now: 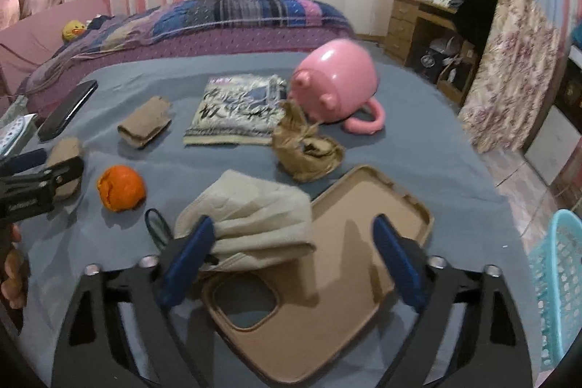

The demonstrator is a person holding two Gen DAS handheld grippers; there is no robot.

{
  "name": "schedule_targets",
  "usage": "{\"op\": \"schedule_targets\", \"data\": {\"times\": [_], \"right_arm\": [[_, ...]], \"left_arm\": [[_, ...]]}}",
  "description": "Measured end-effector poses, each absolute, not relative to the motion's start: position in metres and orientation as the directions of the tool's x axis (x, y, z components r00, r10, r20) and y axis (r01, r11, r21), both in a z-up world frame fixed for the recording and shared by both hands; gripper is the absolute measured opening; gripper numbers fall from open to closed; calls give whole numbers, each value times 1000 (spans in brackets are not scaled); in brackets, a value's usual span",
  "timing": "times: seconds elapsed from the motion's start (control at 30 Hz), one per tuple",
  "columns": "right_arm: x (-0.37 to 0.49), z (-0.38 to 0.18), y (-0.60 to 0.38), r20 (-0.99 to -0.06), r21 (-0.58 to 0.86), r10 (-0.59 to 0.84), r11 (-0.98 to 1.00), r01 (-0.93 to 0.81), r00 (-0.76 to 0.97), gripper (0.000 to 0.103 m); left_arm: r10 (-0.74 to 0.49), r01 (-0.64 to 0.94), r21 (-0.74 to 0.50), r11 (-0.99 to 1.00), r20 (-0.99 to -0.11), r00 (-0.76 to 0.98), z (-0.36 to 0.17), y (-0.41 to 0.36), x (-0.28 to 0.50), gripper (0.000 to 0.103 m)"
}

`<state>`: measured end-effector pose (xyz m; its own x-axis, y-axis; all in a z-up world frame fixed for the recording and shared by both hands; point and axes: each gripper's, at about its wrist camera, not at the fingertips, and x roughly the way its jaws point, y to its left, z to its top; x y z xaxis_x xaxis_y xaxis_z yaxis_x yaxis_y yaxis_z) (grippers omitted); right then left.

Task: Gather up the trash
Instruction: 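Grasp the cardboard tube with the left tool while the right tool grasps the white cloth, then carry the cardboard tube and white cloth with both tools over the blue basket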

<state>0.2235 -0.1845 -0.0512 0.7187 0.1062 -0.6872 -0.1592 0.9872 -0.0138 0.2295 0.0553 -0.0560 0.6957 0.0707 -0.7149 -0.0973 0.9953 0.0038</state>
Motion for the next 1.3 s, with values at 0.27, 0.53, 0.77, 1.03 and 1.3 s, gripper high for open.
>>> {"op": "schedule_targets", "data": {"times": [0.27, 0.53, 0.77, 1.03, 1.3], "right_arm": [[216, -47, -178, -677, 10, 179, 972, -234, 713, 31], [204, -28, -202, -625, 62, 218, 971, -231, 749, 15], [191, -16, -226, -601, 86, 228, 971, -223, 766, 12], [173, -8, -270, -585, 103, 204, 979, -177, 785, 10], [157, -5, -322, -571, 140, 175, 983, -115, 802, 10]], "left_arm": [[35, -73, -21, 997, -728, 685, -59, 54, 232, 70], [74, -69, 35, 997, -703, 707, -51, 46, 221, 63], [94, -70, 63, 996, -672, 734, -32, 39, 199, 62], [80, -55, 58, 997, -641, 764, -7, 26, 181, 62], [47, -19, 52, 998, -621, 783, 12, 0, 166, 62]]}}
